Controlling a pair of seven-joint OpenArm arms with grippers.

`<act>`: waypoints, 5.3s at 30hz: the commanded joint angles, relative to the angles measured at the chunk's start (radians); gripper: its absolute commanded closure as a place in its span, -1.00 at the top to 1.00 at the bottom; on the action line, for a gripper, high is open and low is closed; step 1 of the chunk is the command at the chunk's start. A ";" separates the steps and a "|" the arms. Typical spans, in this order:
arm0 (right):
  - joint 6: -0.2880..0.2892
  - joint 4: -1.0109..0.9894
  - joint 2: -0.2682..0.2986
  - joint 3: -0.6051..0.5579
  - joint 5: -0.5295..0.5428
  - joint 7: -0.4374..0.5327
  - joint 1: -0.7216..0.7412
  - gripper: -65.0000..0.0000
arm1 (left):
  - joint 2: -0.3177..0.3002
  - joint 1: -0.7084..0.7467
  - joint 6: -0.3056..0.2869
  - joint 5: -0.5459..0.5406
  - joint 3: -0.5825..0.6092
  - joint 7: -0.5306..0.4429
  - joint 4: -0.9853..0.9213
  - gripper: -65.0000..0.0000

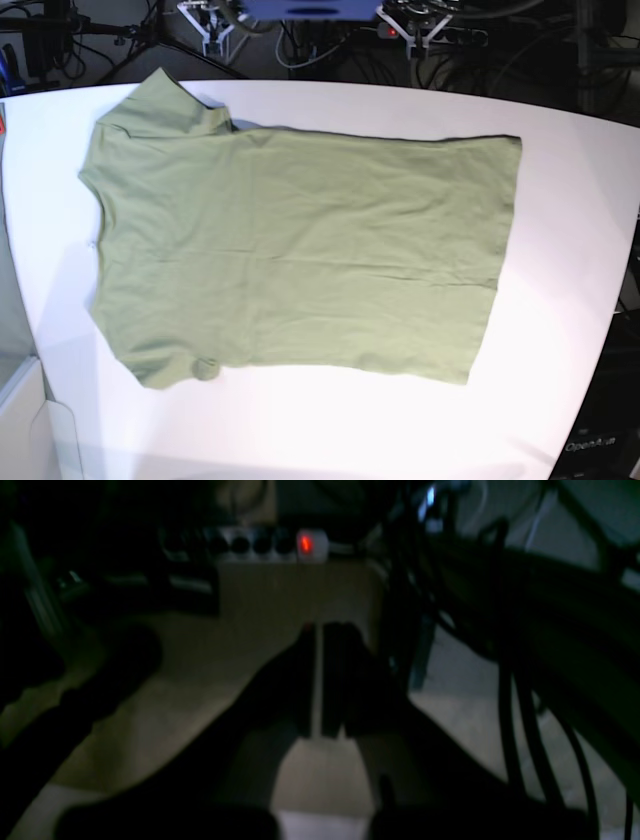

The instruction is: Fold the T-shirt properly

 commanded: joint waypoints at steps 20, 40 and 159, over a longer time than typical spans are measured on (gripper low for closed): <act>-0.005 -0.001 0.062 0.006 0.101 1.011 -0.407 -1.00 | -0.060 0.348 -0.002 -0.004 -0.008 -0.837 0.000 -0.93; -0.004 0.669 0.111 0.004 0.172 1.000 -0.754 -1.00 | -0.054 0.621 0.001 -0.044 -0.063 -1.012 0.409 -0.93; 0.233 1.617 0.251 0.011 1.043 -0.438 -0.691 -0.98 | -0.192 0.560 -0.138 -0.373 -0.459 0.730 1.851 -0.04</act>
